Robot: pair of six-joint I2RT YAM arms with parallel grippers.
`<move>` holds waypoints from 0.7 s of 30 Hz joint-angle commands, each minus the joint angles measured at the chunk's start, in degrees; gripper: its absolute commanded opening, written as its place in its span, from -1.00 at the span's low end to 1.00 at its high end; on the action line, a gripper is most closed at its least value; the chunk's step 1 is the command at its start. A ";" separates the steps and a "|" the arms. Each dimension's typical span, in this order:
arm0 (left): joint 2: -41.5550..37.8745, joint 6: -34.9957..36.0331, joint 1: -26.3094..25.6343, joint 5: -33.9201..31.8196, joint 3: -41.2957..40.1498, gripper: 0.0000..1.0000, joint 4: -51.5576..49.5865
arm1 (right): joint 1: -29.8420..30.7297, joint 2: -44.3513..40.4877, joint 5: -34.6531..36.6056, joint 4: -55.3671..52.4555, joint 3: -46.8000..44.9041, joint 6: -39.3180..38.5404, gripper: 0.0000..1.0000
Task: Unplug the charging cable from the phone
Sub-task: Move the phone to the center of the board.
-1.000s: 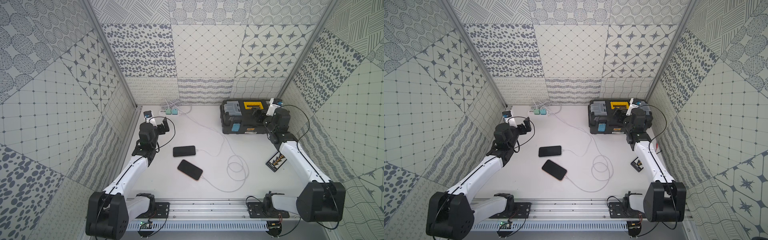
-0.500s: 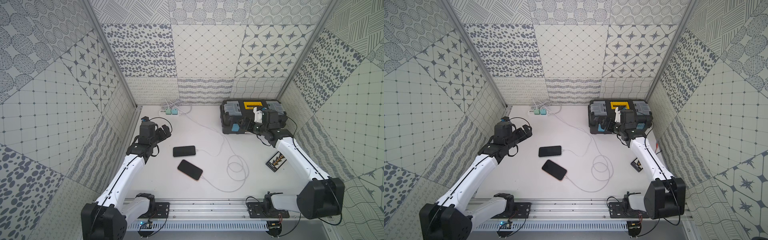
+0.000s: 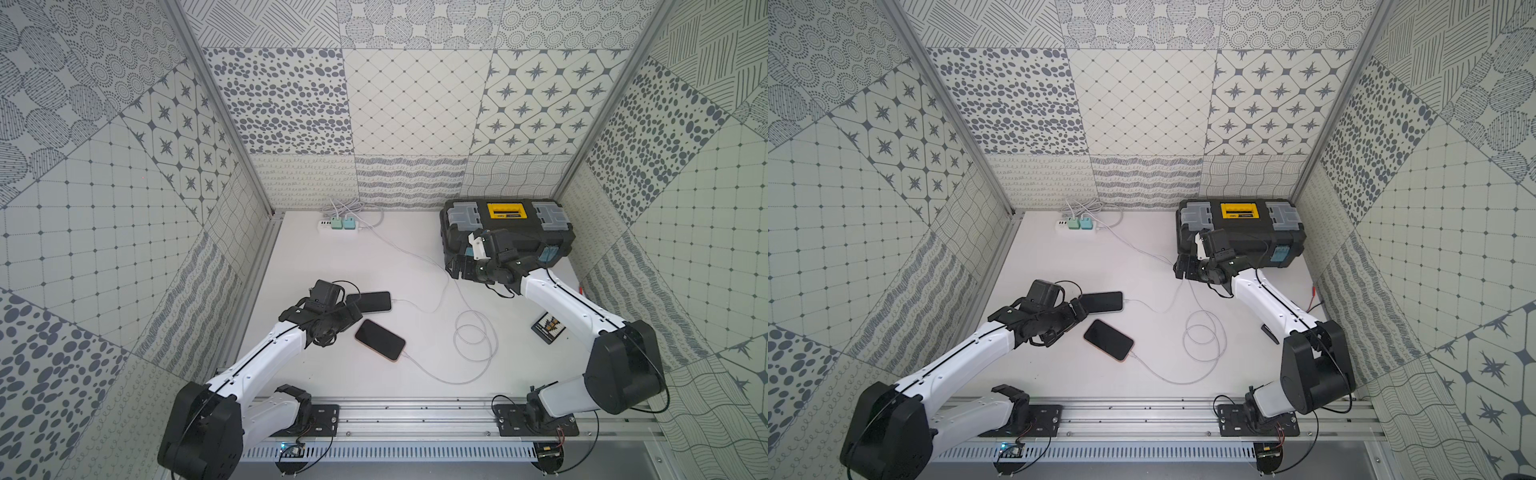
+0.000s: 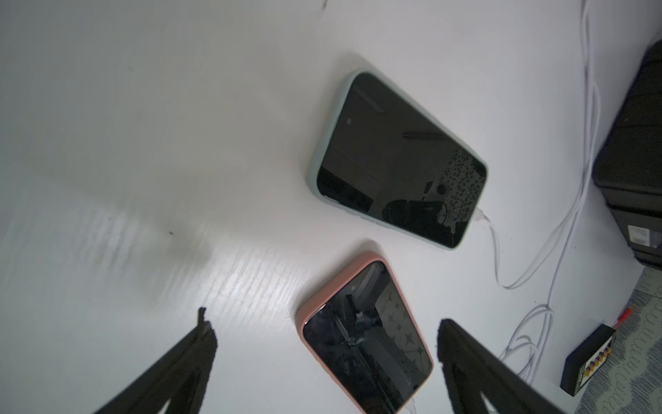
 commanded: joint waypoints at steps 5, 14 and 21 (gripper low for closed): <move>7.16 -9.37 -3.68 3.18 -1.63 0.98 11.03 | 0.10 -0.67 1.70 0.09 -0.07 -2.12 0.94; 12.57 -8.16 -3.73 -0.56 2.83 0.98 13.54 | 0.07 -3.57 2.99 -1.31 -0.69 -3.71 0.94; 17.42 -6.74 -3.73 -1.53 6.19 0.96 15.86 | 0.12 -5.03 4.74 -1.90 -1.55 -4.38 0.94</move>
